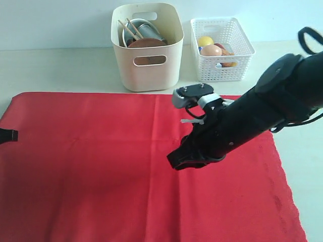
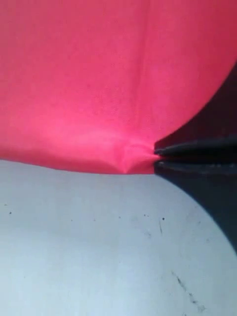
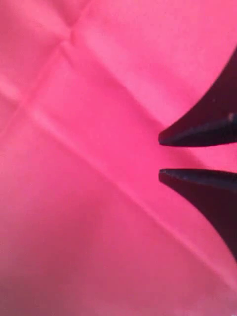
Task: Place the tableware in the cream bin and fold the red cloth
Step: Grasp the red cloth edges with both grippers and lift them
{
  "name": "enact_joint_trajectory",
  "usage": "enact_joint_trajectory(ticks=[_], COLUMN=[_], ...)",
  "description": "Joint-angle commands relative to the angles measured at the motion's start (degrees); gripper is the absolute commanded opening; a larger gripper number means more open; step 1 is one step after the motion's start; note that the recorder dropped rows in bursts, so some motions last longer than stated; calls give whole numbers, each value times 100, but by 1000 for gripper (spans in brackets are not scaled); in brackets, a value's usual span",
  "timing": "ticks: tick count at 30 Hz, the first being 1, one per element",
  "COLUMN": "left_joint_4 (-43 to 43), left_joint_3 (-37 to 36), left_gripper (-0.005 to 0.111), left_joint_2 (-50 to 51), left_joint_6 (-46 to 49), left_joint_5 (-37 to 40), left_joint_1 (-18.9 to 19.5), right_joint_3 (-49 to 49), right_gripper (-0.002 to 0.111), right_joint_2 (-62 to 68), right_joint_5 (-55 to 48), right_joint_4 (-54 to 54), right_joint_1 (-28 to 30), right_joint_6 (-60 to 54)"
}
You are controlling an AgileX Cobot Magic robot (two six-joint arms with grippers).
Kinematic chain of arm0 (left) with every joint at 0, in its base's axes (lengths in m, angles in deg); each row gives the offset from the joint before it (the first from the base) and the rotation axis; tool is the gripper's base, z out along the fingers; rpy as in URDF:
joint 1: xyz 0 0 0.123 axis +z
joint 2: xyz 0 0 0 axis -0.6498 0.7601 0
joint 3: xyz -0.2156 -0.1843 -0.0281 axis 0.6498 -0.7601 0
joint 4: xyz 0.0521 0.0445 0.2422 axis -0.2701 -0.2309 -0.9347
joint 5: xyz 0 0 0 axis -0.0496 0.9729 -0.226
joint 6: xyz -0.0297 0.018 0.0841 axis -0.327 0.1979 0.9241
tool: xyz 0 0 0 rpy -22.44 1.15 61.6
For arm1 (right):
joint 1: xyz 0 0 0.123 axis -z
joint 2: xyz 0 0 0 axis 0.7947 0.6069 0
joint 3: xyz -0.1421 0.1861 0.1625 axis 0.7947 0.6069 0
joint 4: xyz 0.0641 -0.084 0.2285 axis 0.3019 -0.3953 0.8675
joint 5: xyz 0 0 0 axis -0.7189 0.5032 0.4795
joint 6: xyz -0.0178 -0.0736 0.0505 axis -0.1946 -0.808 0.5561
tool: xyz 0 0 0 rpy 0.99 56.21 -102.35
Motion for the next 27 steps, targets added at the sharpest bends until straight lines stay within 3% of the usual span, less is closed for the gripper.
enact_joint_trajectory(ticks=[1,9,19,27], left_joint_4=[23,109,99,99], left_joint_3=[193,228,228,378], left_gripper=[0,0,0,0], left_joint_2=[23,-384,-1495,-2020], left_joint_6=[73,73,166,166], left_joint_5=[475,632,769,1111], left_joint_1=[15,-248,-1399,-2363], right_joint_3=[27,27,27,27], right_gripper=[17,17,17,17], right_joint_2=[434,988,632,-755], right_joint_5=[569,556,506,891], right_joint_4=[69,69,284,-93], right_joint_1=[-141,-141,-141,-70], right_joint_6=[92,80,80,135])
